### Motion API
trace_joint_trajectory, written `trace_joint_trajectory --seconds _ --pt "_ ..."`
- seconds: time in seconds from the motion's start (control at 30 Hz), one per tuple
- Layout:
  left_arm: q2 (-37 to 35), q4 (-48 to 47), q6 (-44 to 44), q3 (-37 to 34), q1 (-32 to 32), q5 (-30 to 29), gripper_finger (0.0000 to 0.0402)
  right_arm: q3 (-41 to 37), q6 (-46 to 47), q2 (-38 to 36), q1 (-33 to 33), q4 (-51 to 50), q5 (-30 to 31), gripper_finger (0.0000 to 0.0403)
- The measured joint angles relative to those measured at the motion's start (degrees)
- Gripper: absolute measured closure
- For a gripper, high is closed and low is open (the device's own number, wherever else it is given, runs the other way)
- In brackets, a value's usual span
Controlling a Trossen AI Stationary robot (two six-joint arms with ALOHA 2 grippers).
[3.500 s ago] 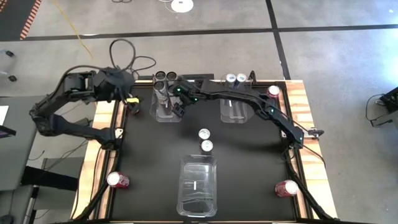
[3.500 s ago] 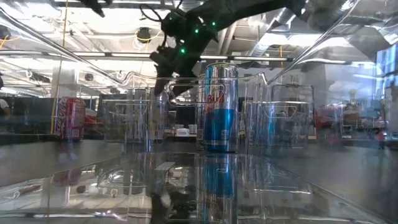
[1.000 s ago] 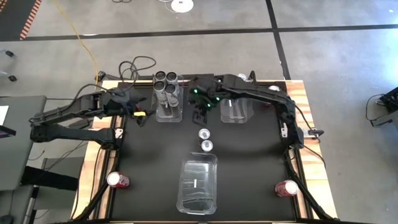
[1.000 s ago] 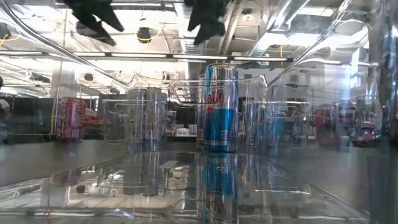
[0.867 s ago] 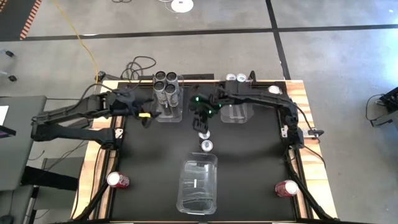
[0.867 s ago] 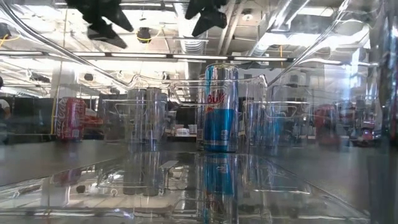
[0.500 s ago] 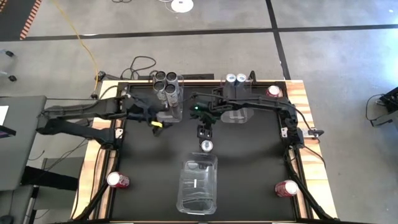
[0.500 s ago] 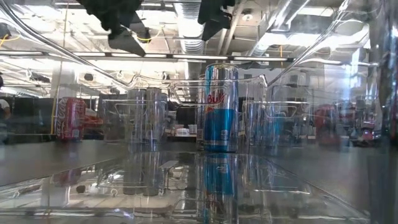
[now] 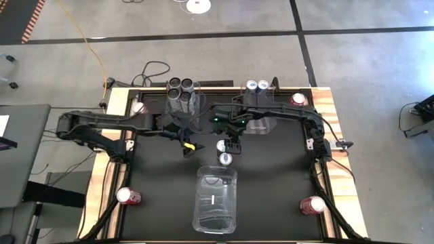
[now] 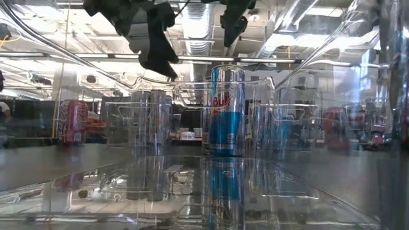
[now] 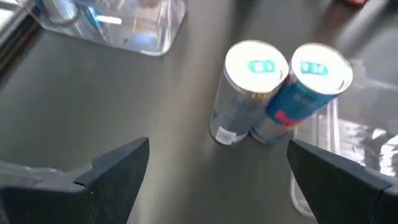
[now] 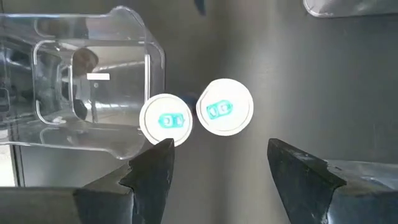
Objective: Sort soda cans
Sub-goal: Put the top blue soda can into the top right transparent bin
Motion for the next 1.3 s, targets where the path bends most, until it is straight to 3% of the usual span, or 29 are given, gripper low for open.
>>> trace_joint_trajectory --seconds 0.17,0.33,0.47,0.6,0.8,1.0,1.3 --pt "0.62 -0.91 0.0 0.0 -0.79 0.13 0.0024 -6.45 2.1 -1.9 -0.87 1.7 -0.03 0.0126" --pt "-2.18 -3.04 -0.05 0.0 -0.86 0.13 0.0024 -17.54 7.87 -9.07 0.07 9.3 0.58 0.0126" --pt "-4.56 -3.63 2.86 0.0 -0.86 0.01 0.0024 -26.48 14.98 -15.56 2.45 16.79 6.39 0.0126" --pt "-4.35 -4.18 12.26 0.02 -0.86 1.19 0.0024 -35.46 24.13 -23.29 5.58 22.57 13.4 0.0126" --pt "-1.14 2.77 20.79 0.06 -0.86 5.82 0.0024 -46.41 41.19 -32.16 11.42 28.32 19.37 0.0126" --pt "-1.02 5.79 16.8 0.63 -0.2 11.14 0.0024 -51.75 53.28 -37.06 19.46 29.96 25.17 0.0126" --pt "3.08 12.23 12.86 0.72 5.02 20.62 0.0024 -52.57 55.8 -38.71 23.75 28.3 34.29 0.0126"
